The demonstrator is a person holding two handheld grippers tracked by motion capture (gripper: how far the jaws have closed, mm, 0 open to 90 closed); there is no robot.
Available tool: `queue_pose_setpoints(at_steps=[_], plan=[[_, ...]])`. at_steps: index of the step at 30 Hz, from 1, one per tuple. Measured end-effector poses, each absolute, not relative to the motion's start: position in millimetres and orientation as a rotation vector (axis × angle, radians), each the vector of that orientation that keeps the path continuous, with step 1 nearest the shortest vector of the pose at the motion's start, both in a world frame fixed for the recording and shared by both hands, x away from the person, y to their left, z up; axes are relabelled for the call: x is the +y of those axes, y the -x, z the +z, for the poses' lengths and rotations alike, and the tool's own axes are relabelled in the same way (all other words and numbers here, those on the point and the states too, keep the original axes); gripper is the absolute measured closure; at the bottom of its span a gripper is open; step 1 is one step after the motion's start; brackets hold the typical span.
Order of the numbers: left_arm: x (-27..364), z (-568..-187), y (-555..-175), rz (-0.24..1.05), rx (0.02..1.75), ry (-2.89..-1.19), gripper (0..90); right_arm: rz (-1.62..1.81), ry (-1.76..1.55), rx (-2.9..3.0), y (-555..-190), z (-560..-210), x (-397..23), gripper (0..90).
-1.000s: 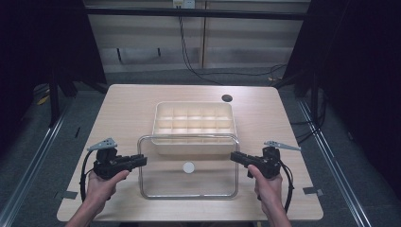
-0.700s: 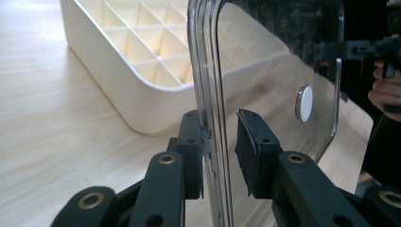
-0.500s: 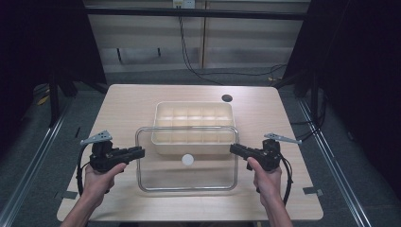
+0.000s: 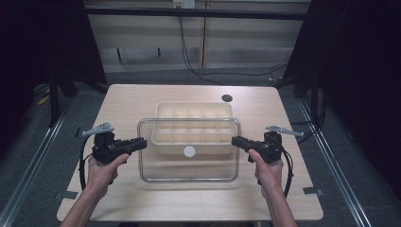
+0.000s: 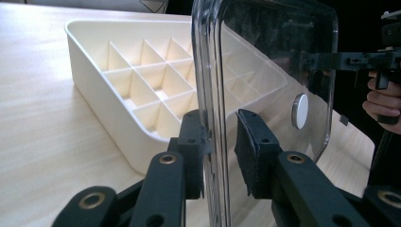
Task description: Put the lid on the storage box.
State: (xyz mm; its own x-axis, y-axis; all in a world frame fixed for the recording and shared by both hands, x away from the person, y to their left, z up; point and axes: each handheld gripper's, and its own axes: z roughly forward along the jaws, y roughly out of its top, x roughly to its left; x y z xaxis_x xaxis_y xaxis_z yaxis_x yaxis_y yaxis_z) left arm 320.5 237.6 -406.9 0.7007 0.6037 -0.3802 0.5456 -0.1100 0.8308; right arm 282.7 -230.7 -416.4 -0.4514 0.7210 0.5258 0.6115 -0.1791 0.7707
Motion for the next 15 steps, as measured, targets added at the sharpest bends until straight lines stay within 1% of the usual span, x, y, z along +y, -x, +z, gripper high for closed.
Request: queue_pose_setpoints(at_steps=[6,15], plan=[[235,-397,-327,0.092,0.884,-1.796,72.0,1.730,-1.590,1.929,-287,-412,-234,71.8],[235,-389,-336,0.102,0.886,-1.780,71.9,1.737,-1.568,1.921,-296,-400,-234,71.8]])
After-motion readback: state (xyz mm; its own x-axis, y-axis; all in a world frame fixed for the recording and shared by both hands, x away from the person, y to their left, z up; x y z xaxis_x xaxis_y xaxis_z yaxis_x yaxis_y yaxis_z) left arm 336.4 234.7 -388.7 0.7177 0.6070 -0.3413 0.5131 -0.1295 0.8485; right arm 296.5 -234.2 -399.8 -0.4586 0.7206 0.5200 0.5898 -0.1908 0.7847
